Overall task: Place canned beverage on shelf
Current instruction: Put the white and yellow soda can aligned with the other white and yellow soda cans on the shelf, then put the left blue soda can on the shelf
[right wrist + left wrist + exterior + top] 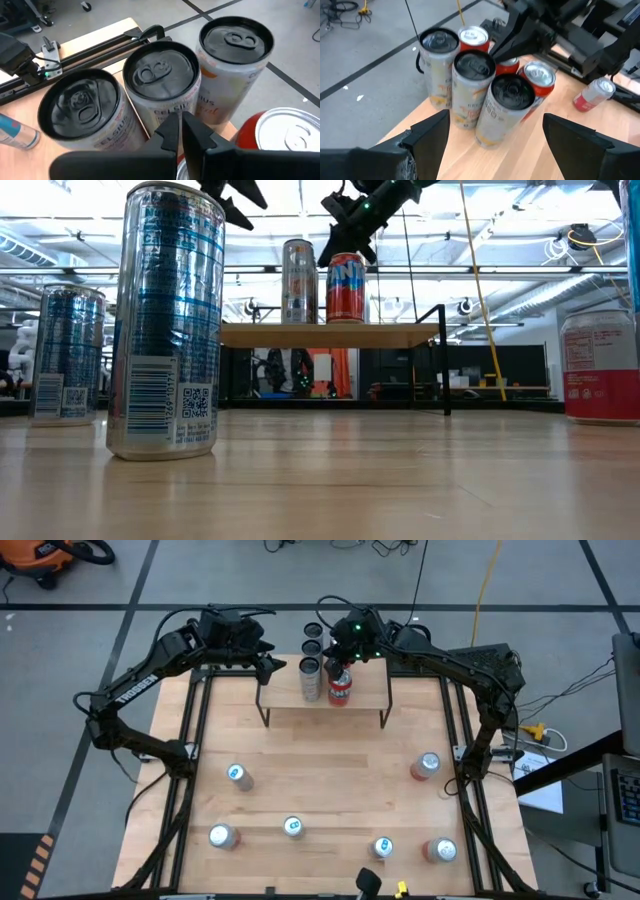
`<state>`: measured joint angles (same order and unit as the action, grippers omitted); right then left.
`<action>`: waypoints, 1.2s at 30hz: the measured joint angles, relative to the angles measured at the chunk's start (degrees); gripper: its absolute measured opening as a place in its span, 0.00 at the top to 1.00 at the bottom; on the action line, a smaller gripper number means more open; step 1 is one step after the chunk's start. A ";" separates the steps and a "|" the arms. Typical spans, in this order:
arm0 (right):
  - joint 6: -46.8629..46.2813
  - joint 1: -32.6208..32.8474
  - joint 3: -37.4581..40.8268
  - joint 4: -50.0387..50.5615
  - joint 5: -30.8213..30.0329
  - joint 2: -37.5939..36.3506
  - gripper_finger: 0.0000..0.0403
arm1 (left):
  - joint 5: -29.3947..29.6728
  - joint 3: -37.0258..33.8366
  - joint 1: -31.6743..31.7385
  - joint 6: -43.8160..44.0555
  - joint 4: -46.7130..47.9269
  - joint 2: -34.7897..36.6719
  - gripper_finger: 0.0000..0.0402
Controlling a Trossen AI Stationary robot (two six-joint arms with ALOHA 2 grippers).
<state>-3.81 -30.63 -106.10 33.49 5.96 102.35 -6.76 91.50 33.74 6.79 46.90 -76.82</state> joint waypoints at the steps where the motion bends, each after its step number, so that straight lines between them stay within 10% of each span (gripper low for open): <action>1: 0.04 -0.02 0.02 0.11 -0.02 -0.37 1.00 | 0.00 0.00 0.00 0.00 0.47 -0.01 0.20; 14: -4.56 1.88 0.00 5.61 -2.84 -13.30 1.00 | -3.55 0.00 -2.82 1.46 10.74 0.40 0.20; 36: -23.54 25.01 0.00 30.56 -2.76 -20.96 1.00 | 6.92 0.07 -30.49 10.47 16.85 3.44 0.20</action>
<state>-27.35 -5.62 -106.10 64.05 3.20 81.39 0.15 91.57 3.25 17.26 63.75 -73.38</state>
